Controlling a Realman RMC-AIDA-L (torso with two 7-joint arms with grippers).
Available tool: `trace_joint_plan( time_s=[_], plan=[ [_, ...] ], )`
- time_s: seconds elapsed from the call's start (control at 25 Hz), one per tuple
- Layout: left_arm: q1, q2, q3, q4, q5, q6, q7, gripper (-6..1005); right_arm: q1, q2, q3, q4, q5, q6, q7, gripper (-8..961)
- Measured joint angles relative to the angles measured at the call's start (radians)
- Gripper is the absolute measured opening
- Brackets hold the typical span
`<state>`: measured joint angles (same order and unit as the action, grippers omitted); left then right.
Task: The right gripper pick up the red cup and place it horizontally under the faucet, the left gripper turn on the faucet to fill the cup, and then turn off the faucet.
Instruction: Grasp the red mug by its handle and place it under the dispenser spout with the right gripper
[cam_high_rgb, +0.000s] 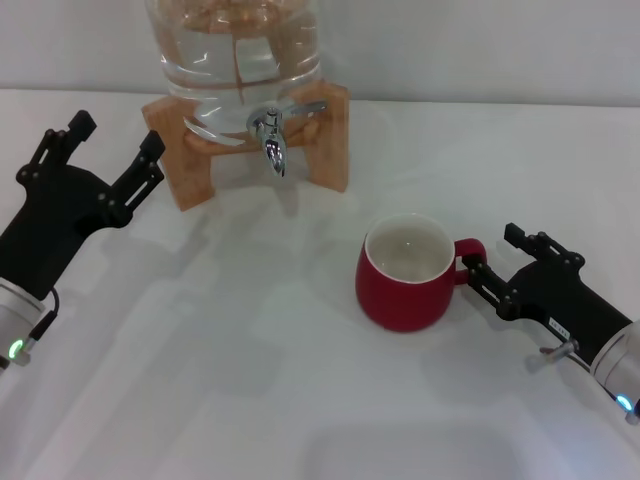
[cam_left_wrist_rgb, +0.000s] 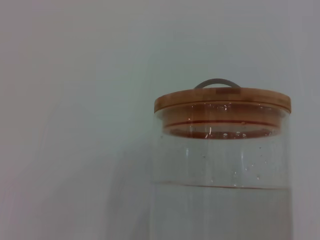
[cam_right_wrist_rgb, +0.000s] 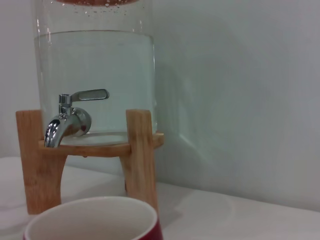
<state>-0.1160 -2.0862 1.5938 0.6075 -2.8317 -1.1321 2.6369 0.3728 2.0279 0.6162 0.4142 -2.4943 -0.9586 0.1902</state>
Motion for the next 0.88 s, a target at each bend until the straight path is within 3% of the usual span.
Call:
trace_joint_plan(
  time_s=[0.28, 0.68, 0.88],
  plan=[
    [-0.002, 0.0, 0.0, 0.0, 0.0, 0.0, 0.0, 860, 0.002, 0.0, -0.006, 0.0, -0.01, 0.0, 0.0, 630],
    [-0.002, 0.0, 0.0, 0.0, 0.0, 0.0, 0.002, 860, 0.011, -0.002, -0.017, 0.0, -0.014, -0.006, 0.0, 188],
    [-0.002, 0.001, 0.0, 0.0, 0.0, 0.0, 0.003, 860, 0.017, -0.002, -0.018, 0.0, -0.015, -0.007, 0.0, 152]
  ],
)
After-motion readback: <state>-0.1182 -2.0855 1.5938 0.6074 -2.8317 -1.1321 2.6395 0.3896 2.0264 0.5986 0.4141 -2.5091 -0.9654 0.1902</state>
